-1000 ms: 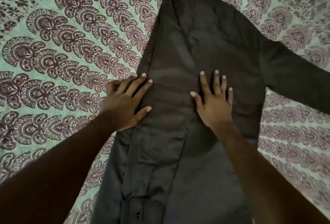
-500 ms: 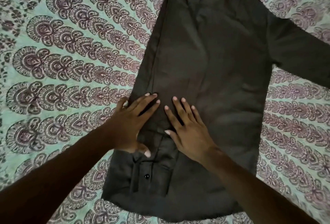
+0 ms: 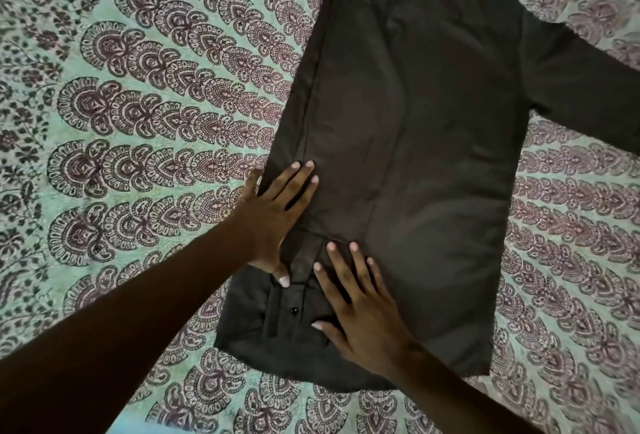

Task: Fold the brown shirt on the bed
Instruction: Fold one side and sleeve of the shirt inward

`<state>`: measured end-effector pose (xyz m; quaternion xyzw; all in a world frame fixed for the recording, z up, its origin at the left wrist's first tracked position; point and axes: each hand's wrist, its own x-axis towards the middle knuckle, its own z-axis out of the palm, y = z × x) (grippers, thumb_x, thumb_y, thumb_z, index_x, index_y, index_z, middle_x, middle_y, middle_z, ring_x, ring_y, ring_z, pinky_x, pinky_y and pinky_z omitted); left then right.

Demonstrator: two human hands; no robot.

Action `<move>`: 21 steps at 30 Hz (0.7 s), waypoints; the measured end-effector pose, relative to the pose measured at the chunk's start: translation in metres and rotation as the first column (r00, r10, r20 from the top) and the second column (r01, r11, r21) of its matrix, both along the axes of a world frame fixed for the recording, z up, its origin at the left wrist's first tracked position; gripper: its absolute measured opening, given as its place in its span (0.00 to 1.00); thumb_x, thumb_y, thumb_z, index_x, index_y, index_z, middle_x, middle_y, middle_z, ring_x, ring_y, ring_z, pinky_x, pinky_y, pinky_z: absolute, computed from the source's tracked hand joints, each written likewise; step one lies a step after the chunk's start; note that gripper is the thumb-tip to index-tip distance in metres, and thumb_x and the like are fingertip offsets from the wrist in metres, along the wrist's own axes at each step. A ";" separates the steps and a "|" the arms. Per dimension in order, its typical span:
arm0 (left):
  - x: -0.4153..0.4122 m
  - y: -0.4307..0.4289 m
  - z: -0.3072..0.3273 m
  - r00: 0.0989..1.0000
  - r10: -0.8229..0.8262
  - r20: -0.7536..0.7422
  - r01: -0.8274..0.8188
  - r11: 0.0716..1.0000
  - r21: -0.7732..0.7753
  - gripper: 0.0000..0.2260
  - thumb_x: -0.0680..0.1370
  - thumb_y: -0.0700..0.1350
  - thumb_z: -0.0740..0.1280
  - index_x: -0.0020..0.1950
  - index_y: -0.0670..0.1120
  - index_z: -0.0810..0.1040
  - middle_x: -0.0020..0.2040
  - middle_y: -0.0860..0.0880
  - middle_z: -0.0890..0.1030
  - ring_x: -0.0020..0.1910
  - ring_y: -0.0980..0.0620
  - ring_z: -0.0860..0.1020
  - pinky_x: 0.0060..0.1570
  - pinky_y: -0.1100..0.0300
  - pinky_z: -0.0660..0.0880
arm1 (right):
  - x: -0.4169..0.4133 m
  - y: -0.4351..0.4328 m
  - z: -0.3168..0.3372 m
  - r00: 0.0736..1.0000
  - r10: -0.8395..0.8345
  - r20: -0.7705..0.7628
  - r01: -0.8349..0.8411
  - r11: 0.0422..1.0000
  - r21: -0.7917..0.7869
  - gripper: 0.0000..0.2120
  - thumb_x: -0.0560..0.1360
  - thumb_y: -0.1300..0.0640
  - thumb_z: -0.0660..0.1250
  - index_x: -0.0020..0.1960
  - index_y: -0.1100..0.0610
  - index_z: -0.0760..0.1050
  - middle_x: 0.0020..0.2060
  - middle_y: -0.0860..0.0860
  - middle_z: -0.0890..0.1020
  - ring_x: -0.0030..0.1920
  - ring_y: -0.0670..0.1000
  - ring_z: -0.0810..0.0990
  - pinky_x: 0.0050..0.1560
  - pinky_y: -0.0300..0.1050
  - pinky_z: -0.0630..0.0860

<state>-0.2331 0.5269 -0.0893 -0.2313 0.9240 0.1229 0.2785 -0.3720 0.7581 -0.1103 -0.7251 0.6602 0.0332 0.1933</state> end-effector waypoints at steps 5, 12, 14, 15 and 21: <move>-0.010 0.003 0.010 0.995 0.088 -0.039 -0.087 0.996 0.018 0.69 0.57 0.81 0.67 0.83 0.49 0.36 0.84 0.47 0.35 0.83 0.43 0.37 0.75 0.33 0.46 | -0.029 -0.010 0.013 0.956 -0.080 0.283 0.143 0.967 -0.210 0.27 0.85 0.43 0.59 0.79 0.57 0.68 0.81 0.57 0.64 0.79 0.59 0.68 0.72 0.58 0.73; -0.090 0.021 0.034 0.873 0.289 -0.393 -0.288 0.956 0.064 0.29 0.74 0.58 0.63 0.74 0.50 0.72 0.72 0.49 0.73 0.71 0.43 0.71 0.65 0.43 0.68 | -0.123 -0.026 0.037 0.568 -0.505 0.650 0.736 0.665 -0.127 0.20 0.82 0.48 0.67 0.69 0.56 0.79 0.60 0.50 0.84 0.58 0.47 0.85 0.59 0.46 0.82; -0.126 0.029 0.033 0.863 0.271 -0.427 -0.261 0.962 0.084 0.26 0.74 0.55 0.64 0.71 0.48 0.75 0.69 0.48 0.76 0.68 0.43 0.75 0.63 0.45 0.71 | -0.158 -0.021 0.035 0.440 -0.549 0.710 0.815 0.576 -0.060 0.20 0.82 0.50 0.68 0.71 0.57 0.77 0.61 0.51 0.84 0.59 0.47 0.85 0.58 0.43 0.82; -0.150 0.033 0.033 0.869 0.248 -0.428 -0.233 0.969 0.089 0.25 0.75 0.54 0.65 0.71 0.48 0.75 0.69 0.47 0.76 0.67 0.43 0.75 0.62 0.45 0.72 | -0.179 -0.017 0.035 0.384 -0.563 0.731 0.850 0.526 -0.041 0.20 0.82 0.53 0.69 0.72 0.58 0.76 0.61 0.52 0.84 0.59 0.47 0.85 0.58 0.39 0.81; -0.309 0.071 0.034 0.902 0.095 -0.420 -0.054 0.993 0.108 0.28 0.78 0.48 0.70 0.76 0.47 0.68 0.76 0.48 0.67 0.72 0.43 0.70 0.64 0.44 0.72 | -0.306 0.027 0.043 0.252 -0.652 0.715 0.957 0.279 -0.083 0.17 0.82 0.61 0.68 0.71 0.59 0.76 0.59 0.52 0.84 0.58 0.48 0.83 0.52 0.33 0.80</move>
